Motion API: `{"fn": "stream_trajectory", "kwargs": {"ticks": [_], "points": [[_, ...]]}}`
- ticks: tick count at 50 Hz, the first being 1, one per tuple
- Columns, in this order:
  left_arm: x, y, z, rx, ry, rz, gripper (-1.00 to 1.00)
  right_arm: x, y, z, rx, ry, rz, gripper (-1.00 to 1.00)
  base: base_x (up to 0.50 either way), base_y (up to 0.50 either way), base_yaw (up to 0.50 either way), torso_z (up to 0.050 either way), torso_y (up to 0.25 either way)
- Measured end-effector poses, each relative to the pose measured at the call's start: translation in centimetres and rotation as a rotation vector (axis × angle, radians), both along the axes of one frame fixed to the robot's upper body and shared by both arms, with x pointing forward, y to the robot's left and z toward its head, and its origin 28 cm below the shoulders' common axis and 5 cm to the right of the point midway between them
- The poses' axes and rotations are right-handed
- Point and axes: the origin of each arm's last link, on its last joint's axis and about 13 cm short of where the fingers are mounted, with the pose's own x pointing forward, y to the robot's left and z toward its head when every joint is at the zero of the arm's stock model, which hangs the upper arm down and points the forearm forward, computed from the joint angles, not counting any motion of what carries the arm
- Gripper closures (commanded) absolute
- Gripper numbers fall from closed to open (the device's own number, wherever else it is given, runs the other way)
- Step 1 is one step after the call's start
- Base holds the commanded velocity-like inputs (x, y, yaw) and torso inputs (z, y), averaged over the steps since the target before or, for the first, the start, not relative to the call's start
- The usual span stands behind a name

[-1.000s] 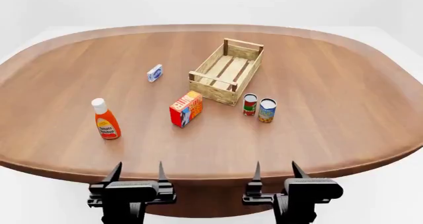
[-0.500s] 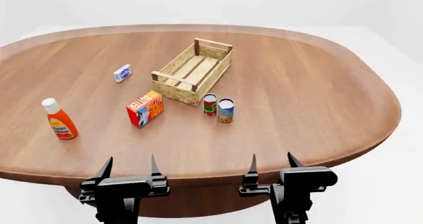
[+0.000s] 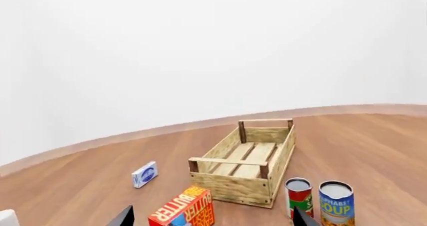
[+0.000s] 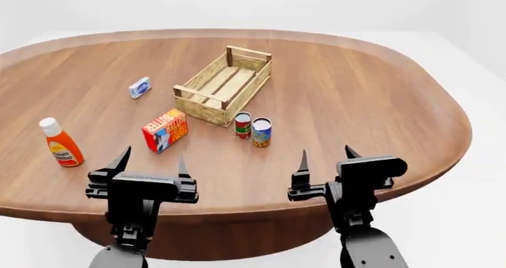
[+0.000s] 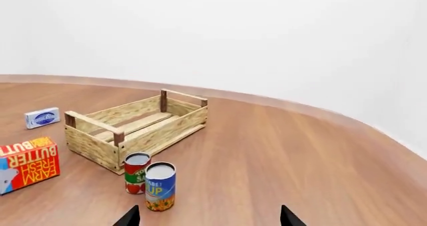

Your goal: Pick up the ketchup, and put it in the wooden tray.

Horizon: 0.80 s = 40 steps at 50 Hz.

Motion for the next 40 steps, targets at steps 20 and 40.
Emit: {"fn": "stream_trajectory", "kwargs": {"ticks": [20, 40], "points": [[1.6, 0.5, 2.7, 0.047, -0.033, -0.008, -1.00, 1.3, -0.3, 2.9, -0.025, -0.026, 0.035, -1.00, 0.46, 0.00, 0.00, 0.000, 0.000], [1.6, 0.4, 2.8, 0.058, -0.034, -0.012, -1.00, 1.3, -0.5, 3.4, -0.016, -0.034, 0.042, -1.00, 0.50, 0.00, 0.00, 0.000, 0.000]]}}
